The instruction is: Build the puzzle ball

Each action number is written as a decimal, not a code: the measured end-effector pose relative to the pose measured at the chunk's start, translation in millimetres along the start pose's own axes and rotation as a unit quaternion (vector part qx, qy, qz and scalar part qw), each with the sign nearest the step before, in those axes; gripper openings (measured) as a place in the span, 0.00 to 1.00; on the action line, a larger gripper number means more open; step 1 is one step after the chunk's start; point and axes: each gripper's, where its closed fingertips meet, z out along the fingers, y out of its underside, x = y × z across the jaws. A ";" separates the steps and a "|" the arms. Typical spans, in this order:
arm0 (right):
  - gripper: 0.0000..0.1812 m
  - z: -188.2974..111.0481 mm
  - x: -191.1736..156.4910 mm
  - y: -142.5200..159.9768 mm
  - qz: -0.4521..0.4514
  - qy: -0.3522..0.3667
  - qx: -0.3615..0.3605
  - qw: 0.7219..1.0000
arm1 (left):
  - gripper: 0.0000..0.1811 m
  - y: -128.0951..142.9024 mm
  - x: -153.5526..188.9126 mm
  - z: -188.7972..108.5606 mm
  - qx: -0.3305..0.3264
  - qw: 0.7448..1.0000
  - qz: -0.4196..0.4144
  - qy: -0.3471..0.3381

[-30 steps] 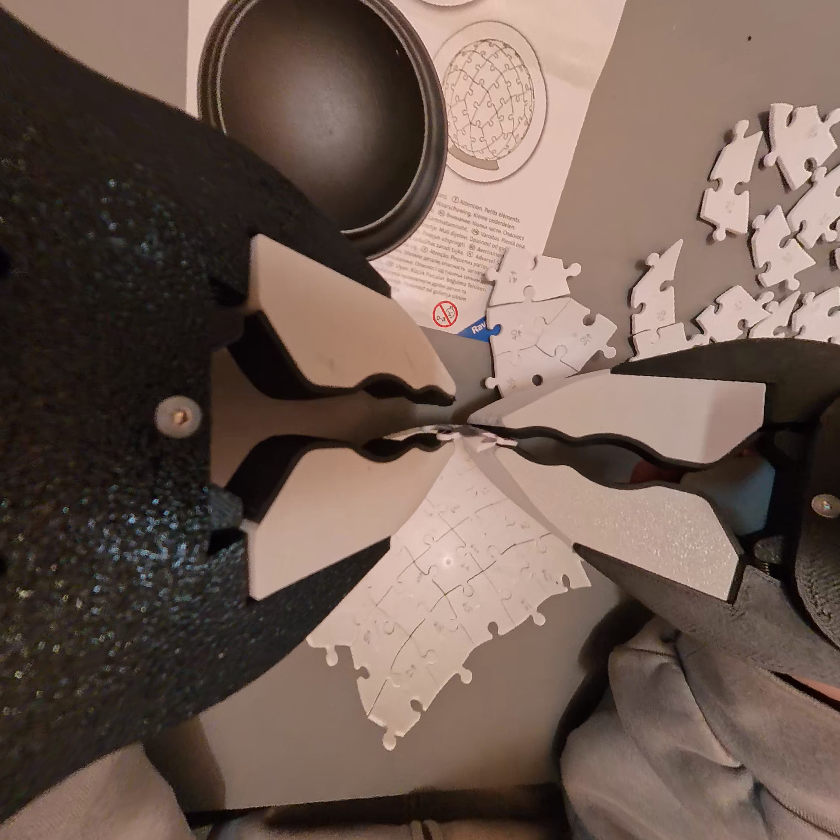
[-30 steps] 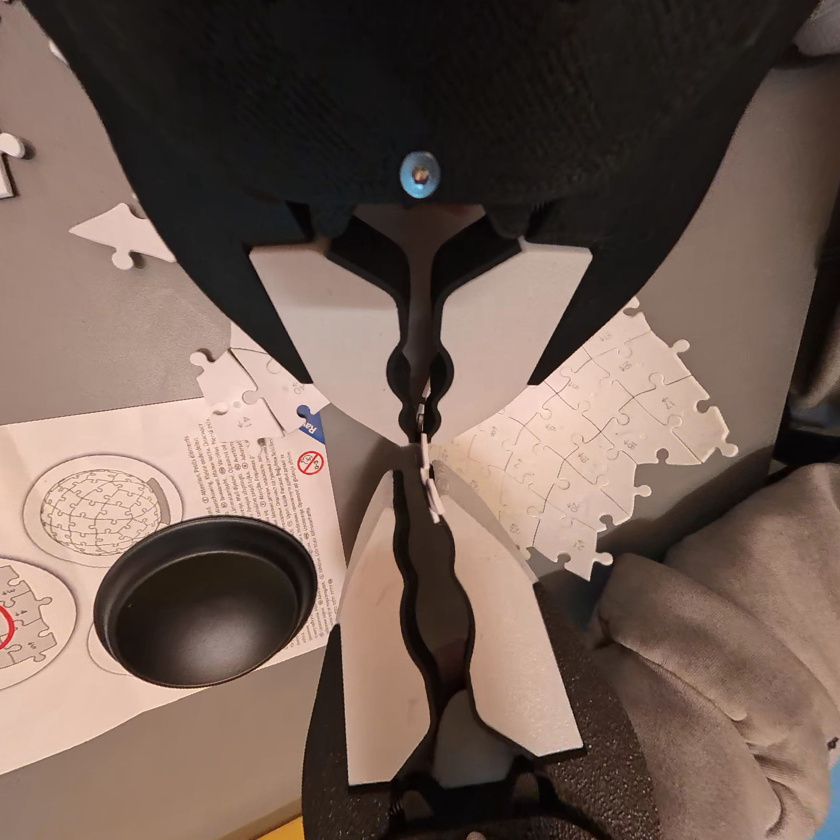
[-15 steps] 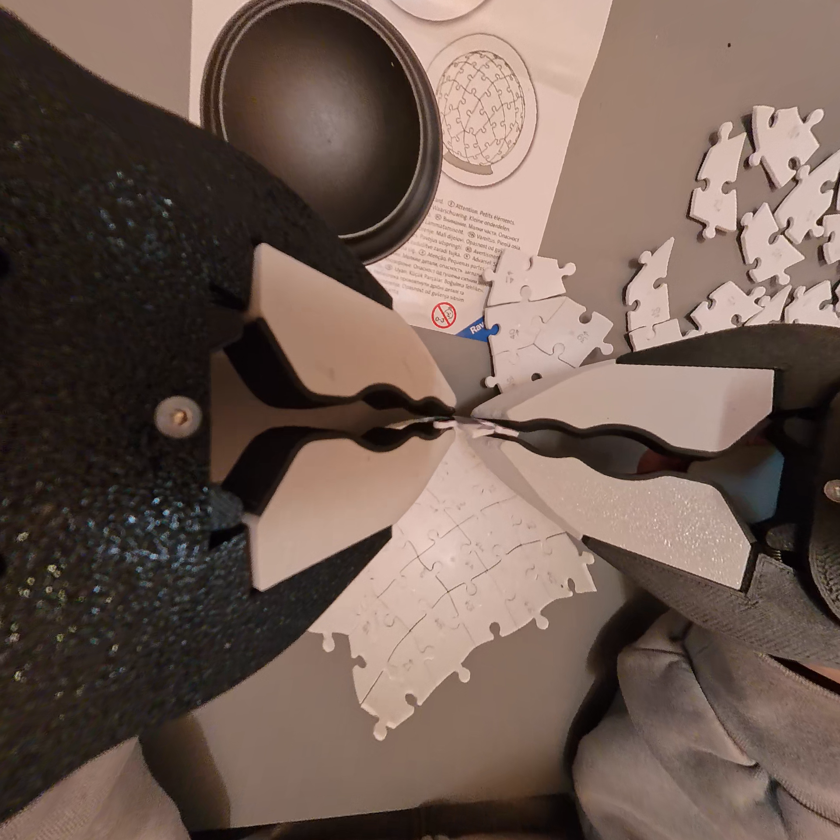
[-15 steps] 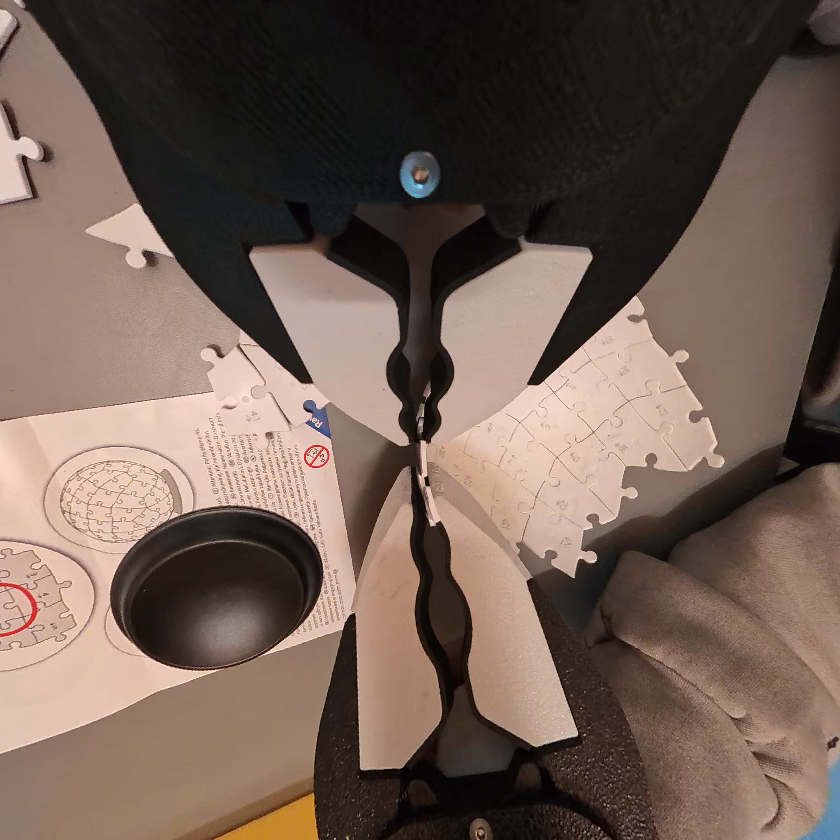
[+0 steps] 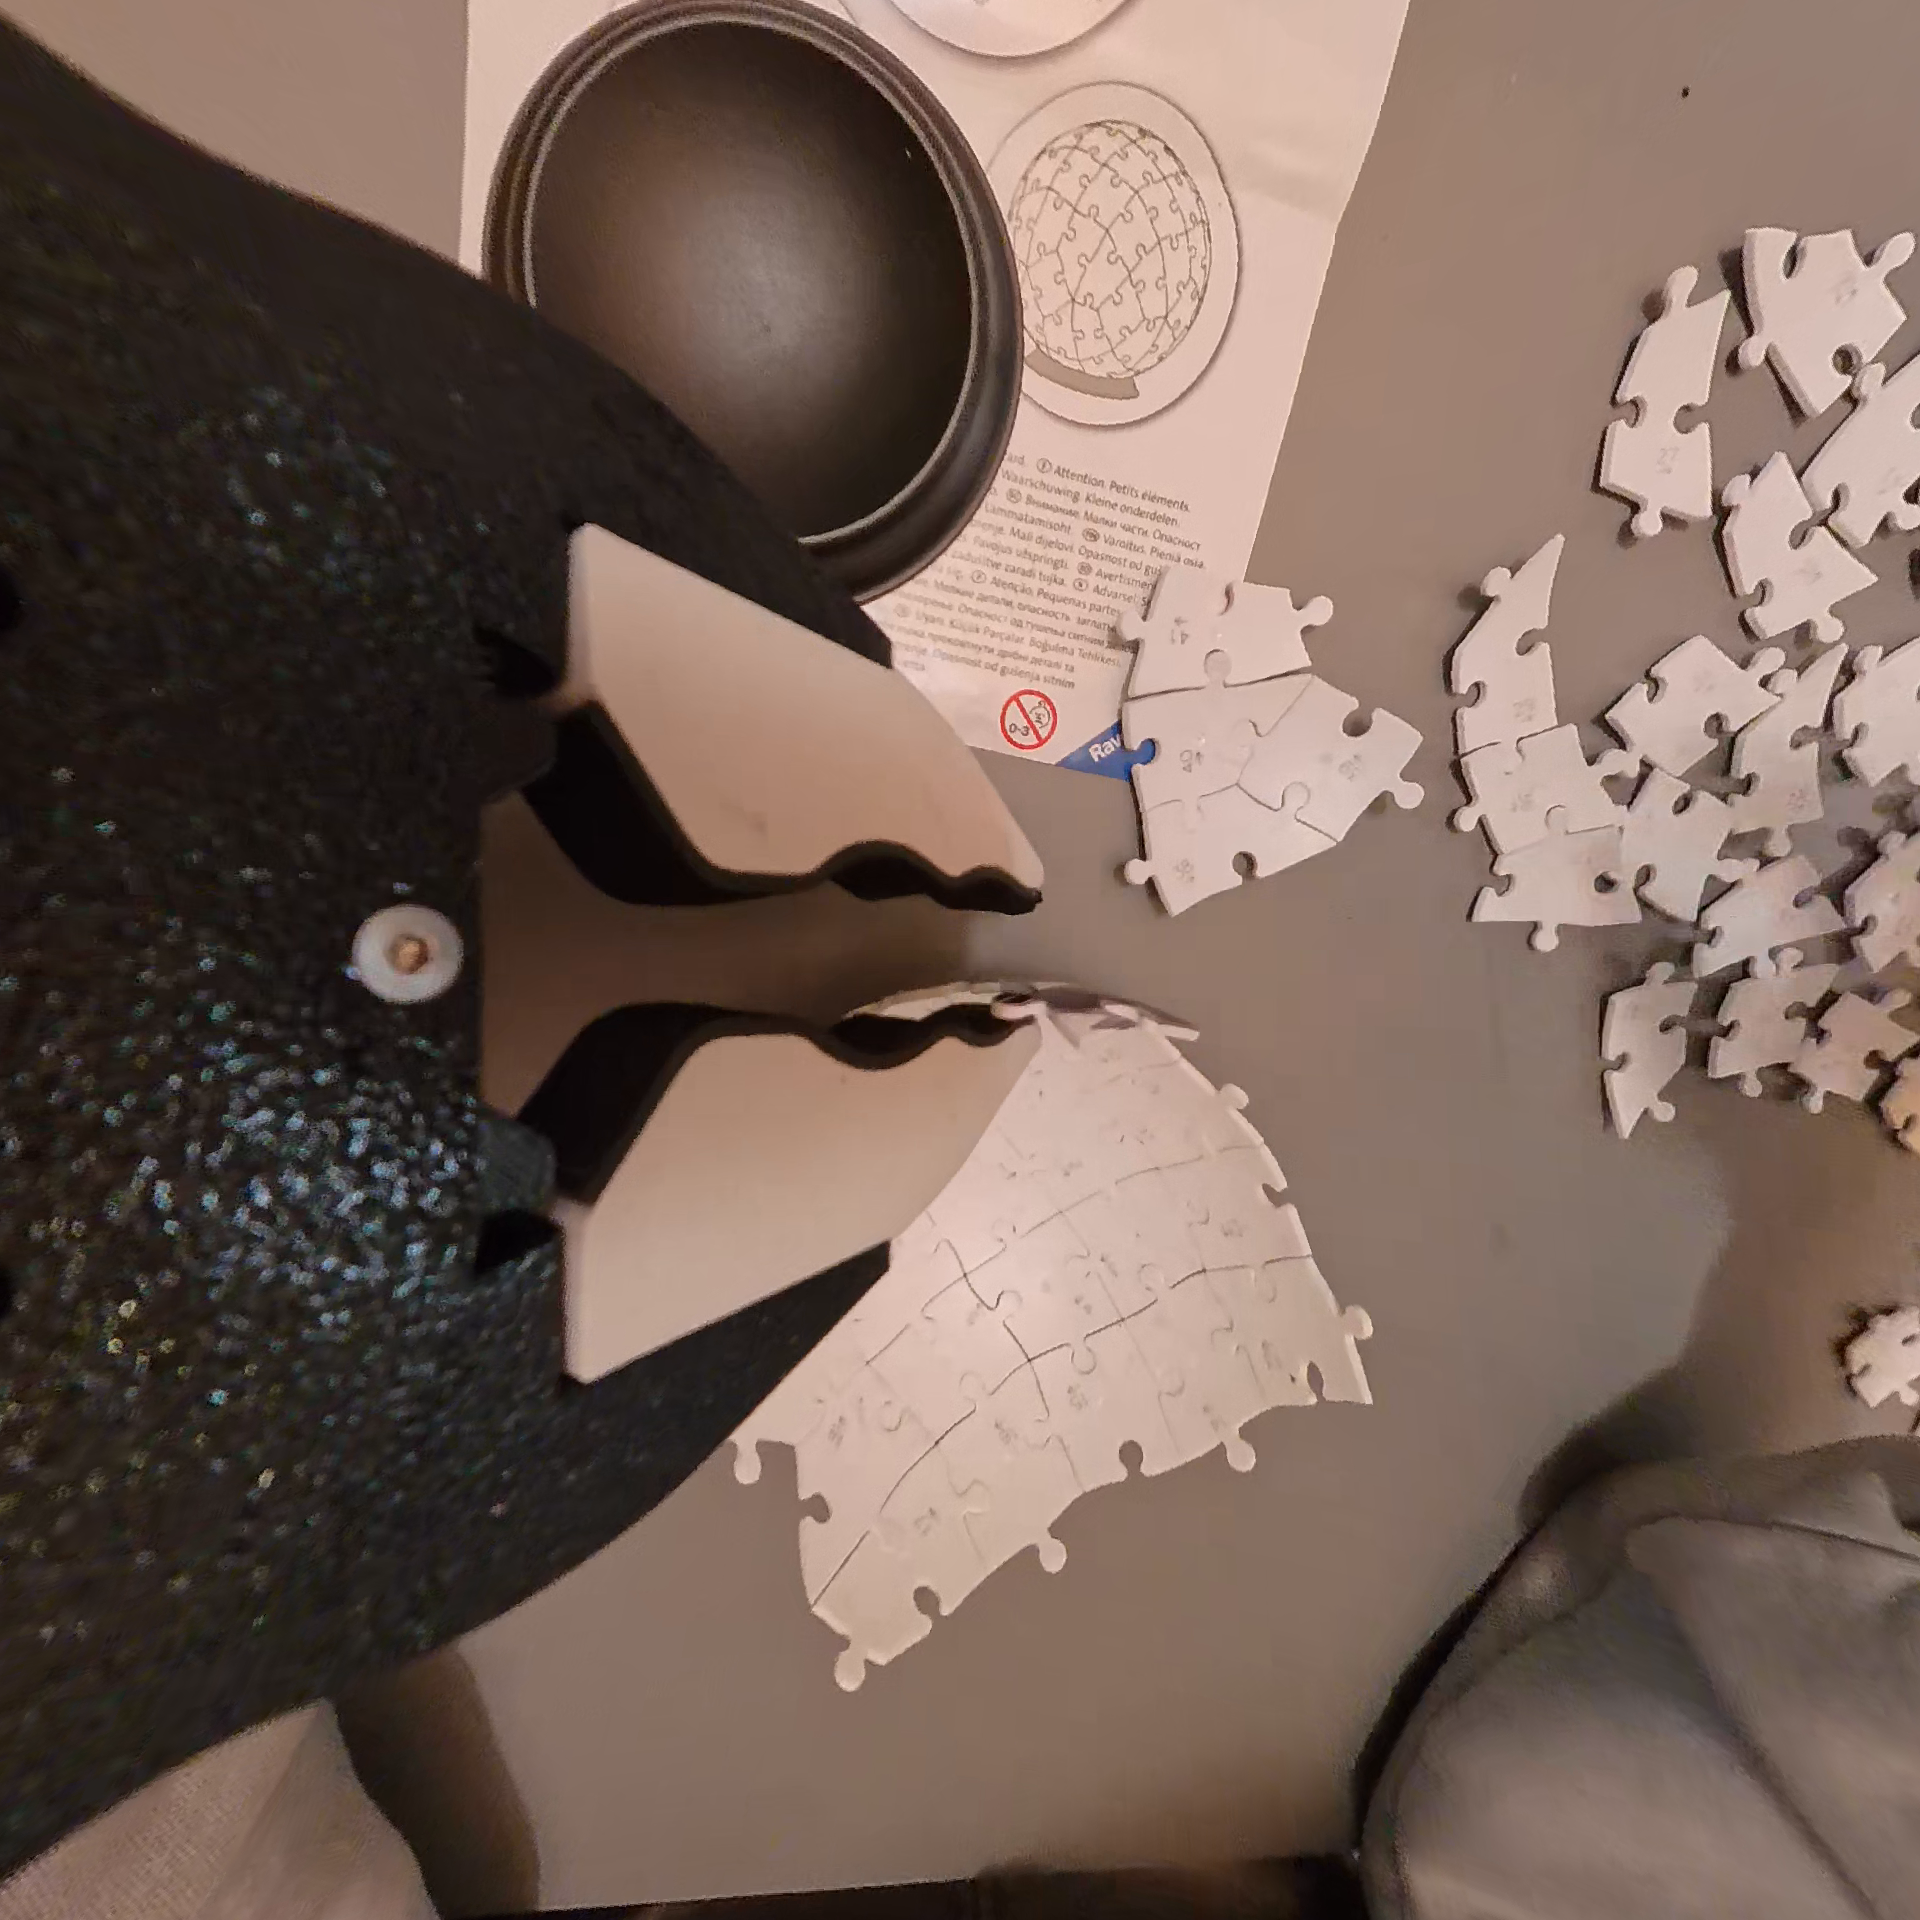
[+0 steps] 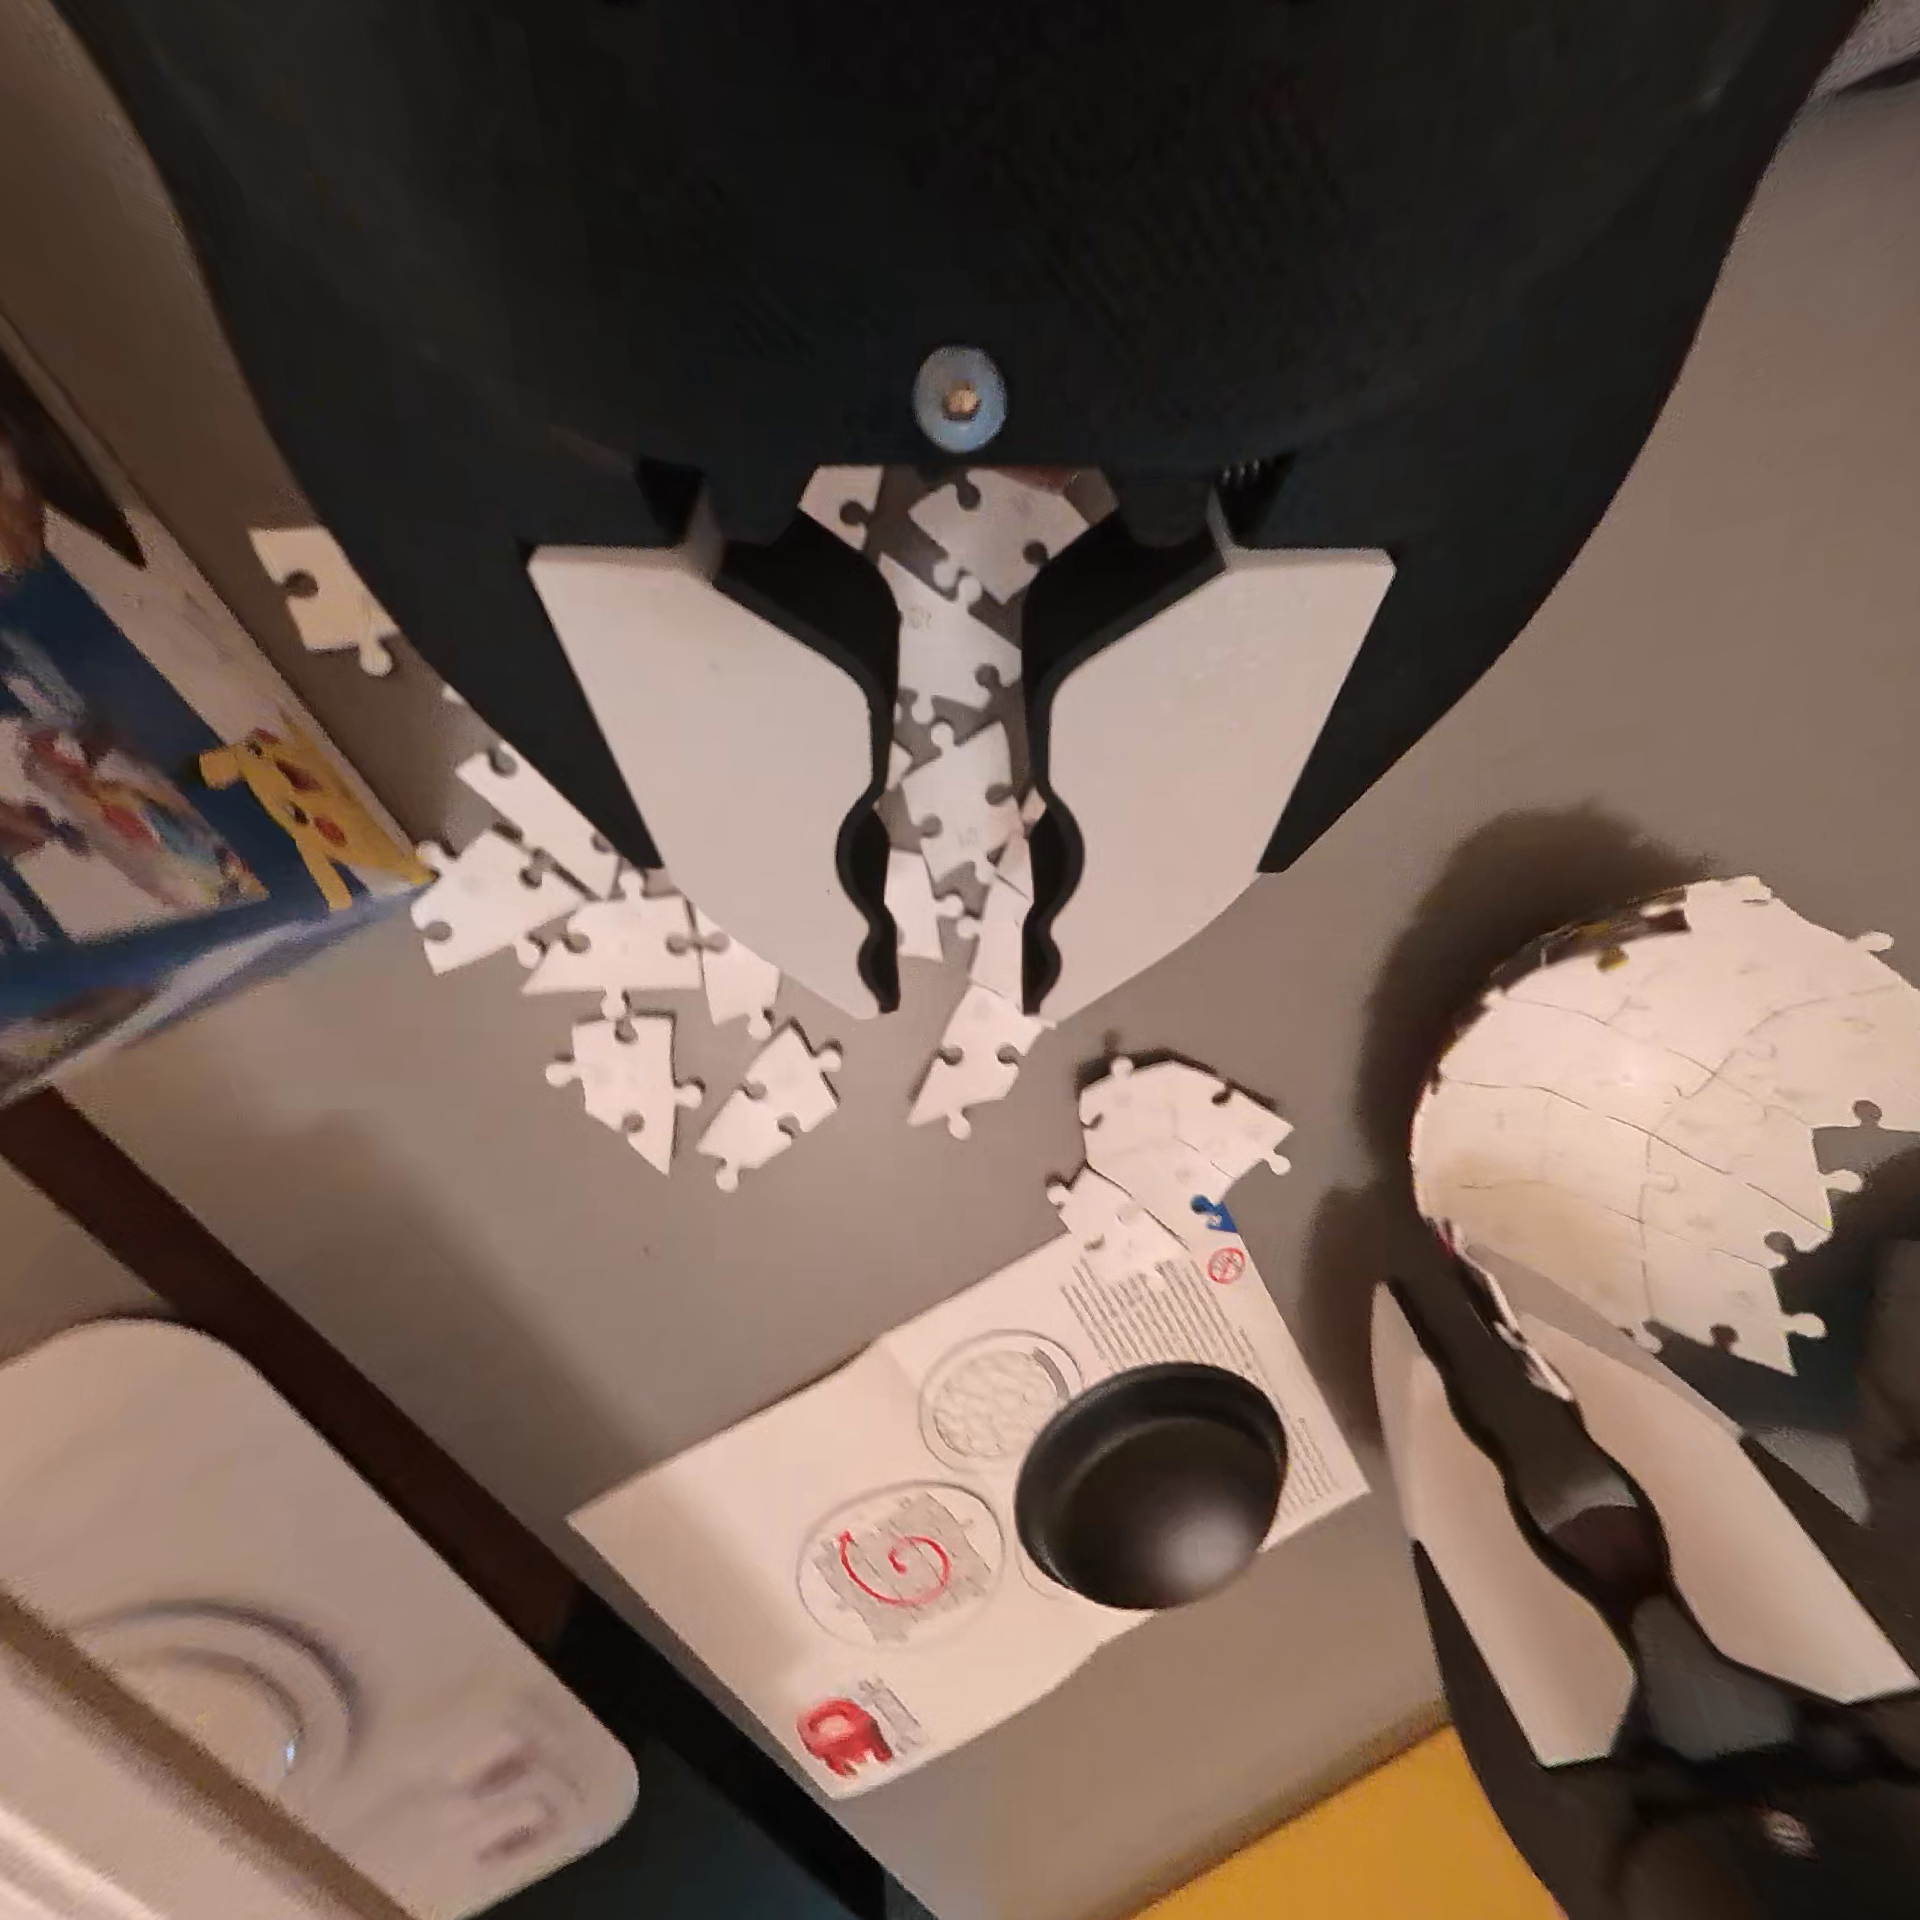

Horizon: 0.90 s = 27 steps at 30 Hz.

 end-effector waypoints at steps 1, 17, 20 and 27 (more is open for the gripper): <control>0.12 -1.0 3.8 4.5 0.008 -0.001 -0.004 1.000 | 0.10 0.1 0.4 0.1 -0.001 1.000 0.001 0.000; 0.19 21.6 31.3 33.3 -0.011 0.085 -0.092 0.992 | 0.22 -5.1 -2.9 -11.5 0.014 1.000 0.000 -0.024; 0.18 24.4 30.1 24.2 0.008 0.079 -0.064 0.995 | 0.25 -9.1 -2.8 -21.0 0.026 0.999 0.003 -0.038; 0.18 50.2 32.6 9.6 -0.008 0.101 -0.046 0.994 | 0.27 -28.6 -5.7 -55.5 0.093 0.991 0.017 -0.091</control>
